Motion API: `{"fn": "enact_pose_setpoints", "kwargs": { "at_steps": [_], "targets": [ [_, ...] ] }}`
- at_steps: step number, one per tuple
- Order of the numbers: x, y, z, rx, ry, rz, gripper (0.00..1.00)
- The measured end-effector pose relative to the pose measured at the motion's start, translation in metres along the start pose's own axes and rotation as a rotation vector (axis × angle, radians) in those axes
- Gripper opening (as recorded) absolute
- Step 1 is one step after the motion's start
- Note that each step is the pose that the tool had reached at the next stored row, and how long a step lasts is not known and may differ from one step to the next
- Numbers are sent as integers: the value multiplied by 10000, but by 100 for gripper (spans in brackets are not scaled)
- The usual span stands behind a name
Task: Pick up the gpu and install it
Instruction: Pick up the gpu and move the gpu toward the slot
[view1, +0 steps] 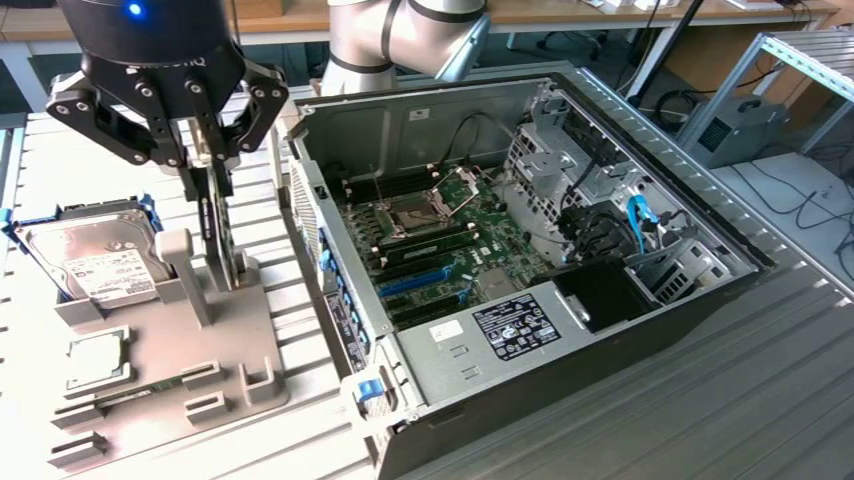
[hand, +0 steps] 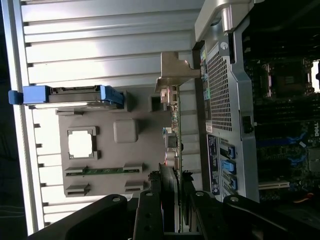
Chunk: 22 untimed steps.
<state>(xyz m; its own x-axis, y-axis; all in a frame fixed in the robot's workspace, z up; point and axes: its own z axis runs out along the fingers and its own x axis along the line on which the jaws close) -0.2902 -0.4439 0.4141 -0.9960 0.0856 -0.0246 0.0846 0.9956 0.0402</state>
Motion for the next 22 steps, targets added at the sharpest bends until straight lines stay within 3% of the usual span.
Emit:
{"fn": "enact_pose_setpoints", "kwargs": {
  "at_steps": [22],
  "targets": [
    [-3,5,-117,-4,-1,0,27]
  ]
}}
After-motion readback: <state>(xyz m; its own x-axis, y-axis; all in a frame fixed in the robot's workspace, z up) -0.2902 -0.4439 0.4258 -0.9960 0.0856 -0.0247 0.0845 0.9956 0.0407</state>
